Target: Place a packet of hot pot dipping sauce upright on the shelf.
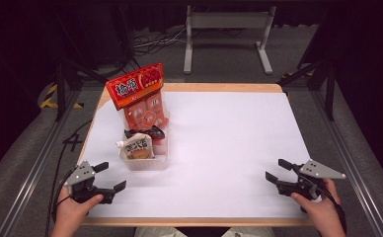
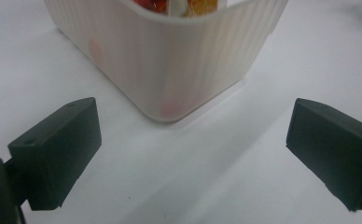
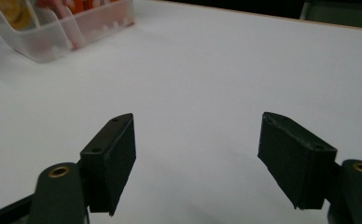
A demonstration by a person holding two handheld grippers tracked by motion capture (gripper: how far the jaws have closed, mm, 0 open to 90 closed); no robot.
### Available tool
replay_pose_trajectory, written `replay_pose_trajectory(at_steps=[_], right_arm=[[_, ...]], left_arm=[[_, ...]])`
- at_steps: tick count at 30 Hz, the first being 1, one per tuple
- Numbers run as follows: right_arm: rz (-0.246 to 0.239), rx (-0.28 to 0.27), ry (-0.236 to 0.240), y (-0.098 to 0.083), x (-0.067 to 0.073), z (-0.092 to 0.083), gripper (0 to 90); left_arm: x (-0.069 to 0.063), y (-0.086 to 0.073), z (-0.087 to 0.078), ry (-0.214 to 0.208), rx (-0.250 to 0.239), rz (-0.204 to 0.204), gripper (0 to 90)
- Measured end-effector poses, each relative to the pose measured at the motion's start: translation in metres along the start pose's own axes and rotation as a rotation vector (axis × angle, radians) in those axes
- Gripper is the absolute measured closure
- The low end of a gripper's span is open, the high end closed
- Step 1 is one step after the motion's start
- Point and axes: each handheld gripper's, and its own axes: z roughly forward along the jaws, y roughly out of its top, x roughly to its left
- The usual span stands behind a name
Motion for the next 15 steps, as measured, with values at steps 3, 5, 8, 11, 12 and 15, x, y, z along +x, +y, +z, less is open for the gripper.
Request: replay_pose_trajectory(at_steps=[3, 5, 8, 11, 12, 15], right_arm=[[0.01, 0.025, 0.009, -0.004, 0.001, 0.005, 28.3], [-0.006, 0.044, 0.003, -0.007, 0.002, 0.008, 28.3], [0.002, 0.068, 0.008, -0.009, 0.002, 0.011, 28.2], [0.009, 0.088, 0.003, -0.01, 0.002, 0.012, 28.0], [0.009, 0.087, 0.003, -0.01, 0.001, 0.012, 27.9], [0.012, 0.084, 0.005, -0.01, 0.001, 0.012, 27.6]], left_arm=[[-0.001, -0.002, 0.004, -0.001, 0.018, -0.013, 4.3], [-0.001, -0.002, 0.006, 0.013, 0.041, -0.008, 4.4], [0.0, -0.003, 0.007, 0.022, 0.059, -0.015, 4.5], [0.0, -0.003, 0.008, 0.024, 0.061, -0.02, 4.5], [0.0, -0.003, 0.008, 0.023, 0.06, -0.021, 4.5], [0.0, -0.003, 0.009, 0.027, 0.057, -0.02, 4.5]])
